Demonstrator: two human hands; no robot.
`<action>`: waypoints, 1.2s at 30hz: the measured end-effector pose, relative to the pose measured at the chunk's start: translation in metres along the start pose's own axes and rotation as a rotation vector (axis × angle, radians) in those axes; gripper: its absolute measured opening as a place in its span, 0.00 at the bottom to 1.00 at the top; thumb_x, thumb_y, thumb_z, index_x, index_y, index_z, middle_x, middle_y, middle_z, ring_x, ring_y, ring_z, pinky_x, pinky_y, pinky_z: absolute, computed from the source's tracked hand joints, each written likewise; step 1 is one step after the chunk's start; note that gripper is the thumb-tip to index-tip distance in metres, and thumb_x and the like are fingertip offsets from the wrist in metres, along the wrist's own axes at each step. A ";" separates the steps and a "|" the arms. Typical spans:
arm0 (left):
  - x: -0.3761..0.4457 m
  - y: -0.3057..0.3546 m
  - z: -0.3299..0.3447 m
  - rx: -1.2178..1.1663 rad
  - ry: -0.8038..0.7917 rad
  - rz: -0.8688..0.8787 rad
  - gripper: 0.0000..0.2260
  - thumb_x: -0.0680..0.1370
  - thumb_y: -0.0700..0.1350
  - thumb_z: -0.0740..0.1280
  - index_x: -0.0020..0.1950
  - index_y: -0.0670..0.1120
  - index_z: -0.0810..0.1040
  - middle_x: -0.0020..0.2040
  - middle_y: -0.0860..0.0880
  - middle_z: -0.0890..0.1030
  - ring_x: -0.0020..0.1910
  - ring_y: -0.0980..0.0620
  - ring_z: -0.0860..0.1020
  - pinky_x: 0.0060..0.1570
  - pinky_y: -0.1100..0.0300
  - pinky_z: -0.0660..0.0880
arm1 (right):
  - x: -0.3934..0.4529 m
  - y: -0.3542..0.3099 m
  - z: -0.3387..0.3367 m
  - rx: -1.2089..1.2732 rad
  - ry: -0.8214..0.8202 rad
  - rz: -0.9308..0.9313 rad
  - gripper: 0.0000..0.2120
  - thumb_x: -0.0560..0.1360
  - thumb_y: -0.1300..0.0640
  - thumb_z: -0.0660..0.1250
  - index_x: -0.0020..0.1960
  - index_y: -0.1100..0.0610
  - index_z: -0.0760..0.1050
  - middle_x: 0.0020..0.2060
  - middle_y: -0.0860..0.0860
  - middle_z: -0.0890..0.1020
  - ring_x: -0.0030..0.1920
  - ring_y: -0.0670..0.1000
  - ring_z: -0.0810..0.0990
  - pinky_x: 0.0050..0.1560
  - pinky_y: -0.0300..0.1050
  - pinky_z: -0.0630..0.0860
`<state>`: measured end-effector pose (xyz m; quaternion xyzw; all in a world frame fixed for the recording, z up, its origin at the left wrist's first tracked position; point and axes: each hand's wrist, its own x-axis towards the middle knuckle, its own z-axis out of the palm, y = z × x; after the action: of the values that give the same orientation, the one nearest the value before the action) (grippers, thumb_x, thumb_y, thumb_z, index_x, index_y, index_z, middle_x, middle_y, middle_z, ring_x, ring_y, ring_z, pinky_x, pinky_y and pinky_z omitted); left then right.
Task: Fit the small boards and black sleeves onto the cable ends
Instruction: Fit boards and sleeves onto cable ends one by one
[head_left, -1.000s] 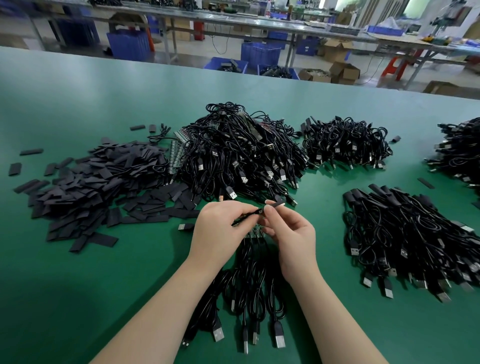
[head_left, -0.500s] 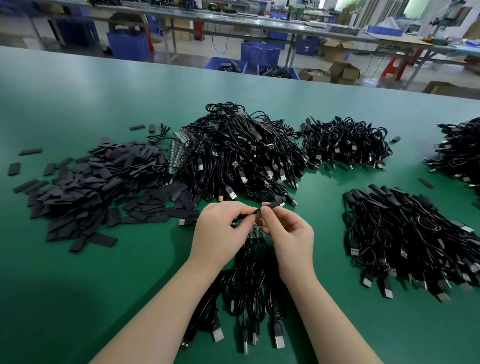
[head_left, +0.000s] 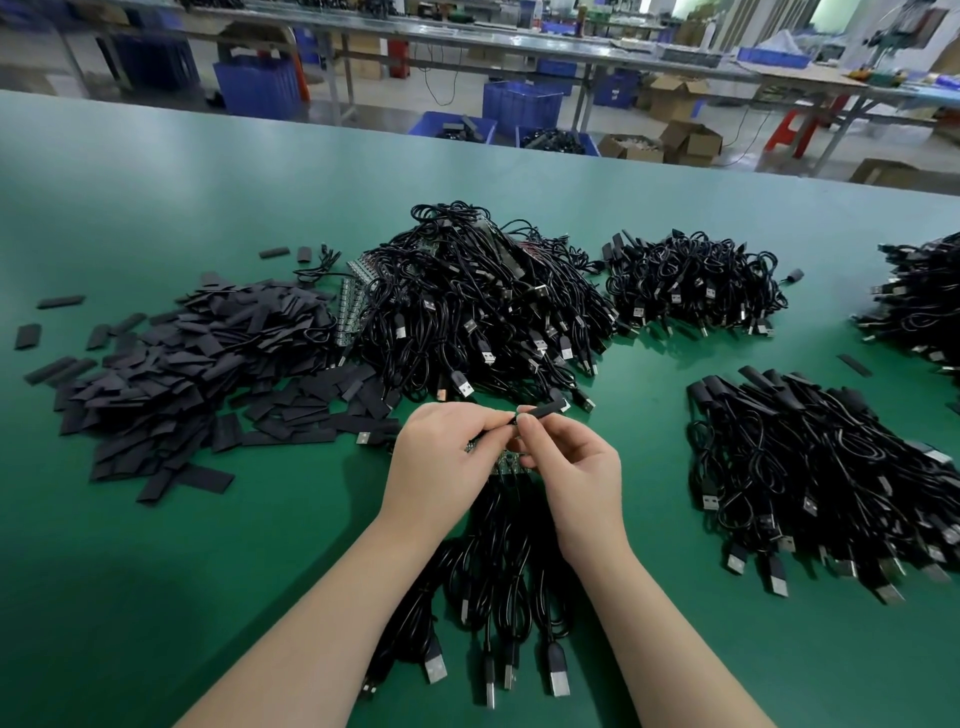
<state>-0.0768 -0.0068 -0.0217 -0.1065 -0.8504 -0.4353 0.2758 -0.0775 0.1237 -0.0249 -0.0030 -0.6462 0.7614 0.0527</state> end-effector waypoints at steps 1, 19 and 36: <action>0.000 -0.001 0.000 0.002 -0.004 -0.001 0.04 0.74 0.43 0.72 0.46 0.47 0.87 0.42 0.54 0.85 0.46 0.53 0.82 0.51 0.48 0.77 | 0.000 0.000 0.000 -0.003 -0.005 0.000 0.08 0.76 0.62 0.71 0.41 0.53 0.85 0.34 0.48 0.85 0.36 0.42 0.82 0.39 0.32 0.77; 0.004 -0.007 -0.001 0.049 0.022 0.034 0.07 0.72 0.38 0.72 0.48 0.47 0.86 0.44 0.54 0.85 0.48 0.58 0.78 0.54 0.56 0.75 | 0.003 0.004 0.000 -0.066 -0.102 0.025 0.07 0.76 0.59 0.72 0.43 0.49 0.86 0.40 0.49 0.86 0.42 0.44 0.83 0.44 0.35 0.78; 0.004 -0.007 -0.002 0.061 0.007 0.030 0.06 0.72 0.42 0.76 0.48 0.47 0.86 0.44 0.55 0.85 0.45 0.58 0.82 0.51 0.50 0.78 | 0.003 0.006 -0.004 -0.126 -0.002 -0.020 0.09 0.77 0.61 0.70 0.40 0.50 0.82 0.33 0.46 0.82 0.35 0.44 0.79 0.39 0.35 0.76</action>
<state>-0.0820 -0.0123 -0.0235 -0.1094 -0.8605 -0.4055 0.2884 -0.0806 0.1269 -0.0315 0.0011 -0.6929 0.7186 0.0593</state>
